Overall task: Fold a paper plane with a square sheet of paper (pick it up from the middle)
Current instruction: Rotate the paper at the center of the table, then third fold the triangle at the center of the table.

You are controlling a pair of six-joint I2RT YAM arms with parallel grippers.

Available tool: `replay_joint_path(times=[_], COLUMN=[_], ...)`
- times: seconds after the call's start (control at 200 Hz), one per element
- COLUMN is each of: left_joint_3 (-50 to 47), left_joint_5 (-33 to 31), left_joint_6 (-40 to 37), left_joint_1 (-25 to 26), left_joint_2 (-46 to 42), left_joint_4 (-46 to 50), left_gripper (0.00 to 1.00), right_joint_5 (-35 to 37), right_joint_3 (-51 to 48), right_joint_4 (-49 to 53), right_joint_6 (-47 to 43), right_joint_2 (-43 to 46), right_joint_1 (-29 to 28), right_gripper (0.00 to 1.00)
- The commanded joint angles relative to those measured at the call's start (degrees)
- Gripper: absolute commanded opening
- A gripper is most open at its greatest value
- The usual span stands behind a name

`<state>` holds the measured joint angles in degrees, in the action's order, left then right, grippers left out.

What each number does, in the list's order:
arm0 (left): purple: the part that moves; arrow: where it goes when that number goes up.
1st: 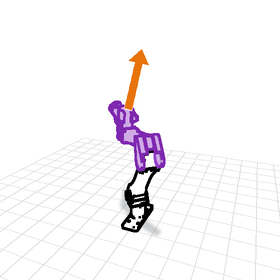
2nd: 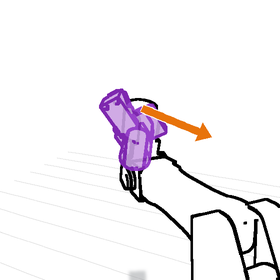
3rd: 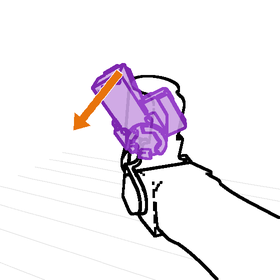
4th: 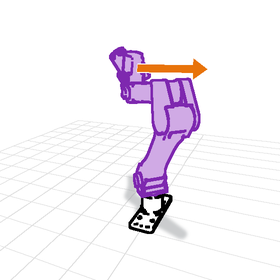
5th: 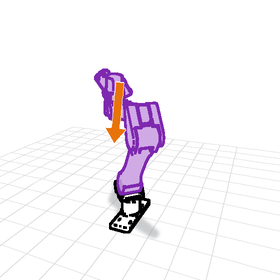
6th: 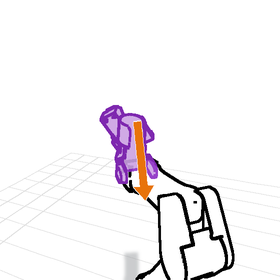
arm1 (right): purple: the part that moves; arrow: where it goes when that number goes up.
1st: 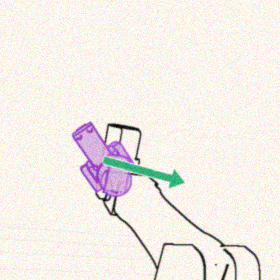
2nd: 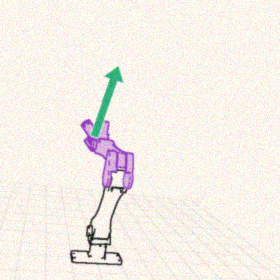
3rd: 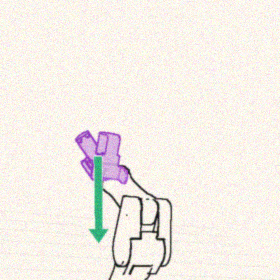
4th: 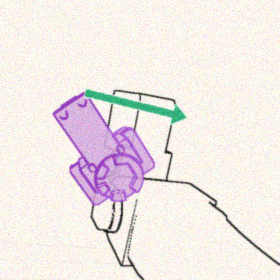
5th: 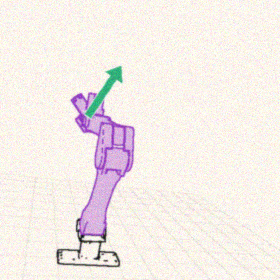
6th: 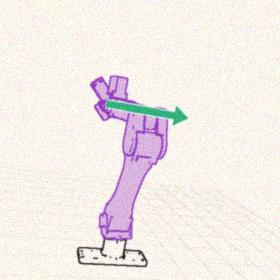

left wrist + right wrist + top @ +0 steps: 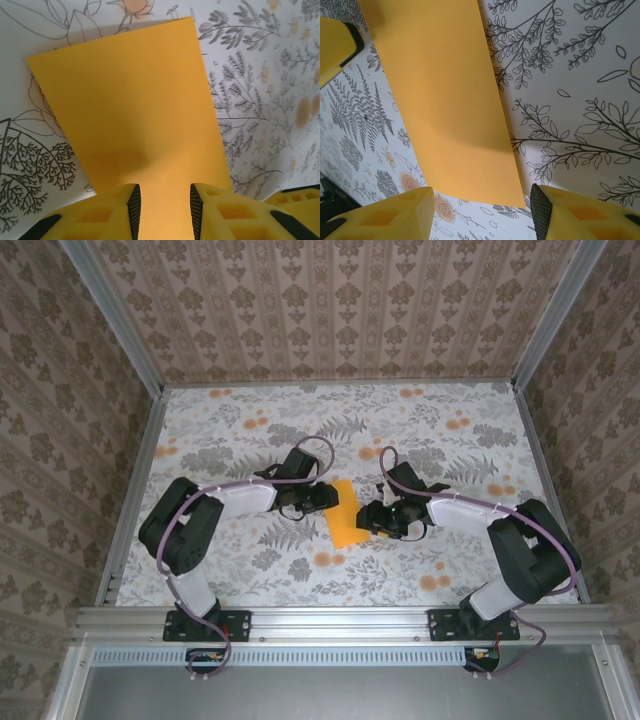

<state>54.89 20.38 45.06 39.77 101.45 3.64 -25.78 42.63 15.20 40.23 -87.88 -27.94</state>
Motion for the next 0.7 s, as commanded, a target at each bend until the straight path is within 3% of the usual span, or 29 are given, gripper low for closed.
replay_joint_path(times=[0.0,0.475,0.695], left_joint_3=[1.9,1.6,1.2], left_joint_5=[0.0,-2.1,-2.2], left_joint_6=[0.5,0.6,0.6], left_joint_1=[0.2,0.0,0.0], left_joint_2=[1.6,3.6,3.3], left_joint_4=[1.3,3.8,3.9], left_gripper=[0.35,0.35,0.35], right_joint_5=[-1.3,-5.7,-8.1], right_joint_3=[-0.1,-0.7,-2.2], right_joint_4=[1.1,-1.2,-4.8], right_joint_6=[-1.4,-1.1,3.2], right_joint_2=[-1.1,-3.2,-2.2], right_joint_1=[0.3,0.3,0.4], right_gripper=[0.56,0.55,0.49])
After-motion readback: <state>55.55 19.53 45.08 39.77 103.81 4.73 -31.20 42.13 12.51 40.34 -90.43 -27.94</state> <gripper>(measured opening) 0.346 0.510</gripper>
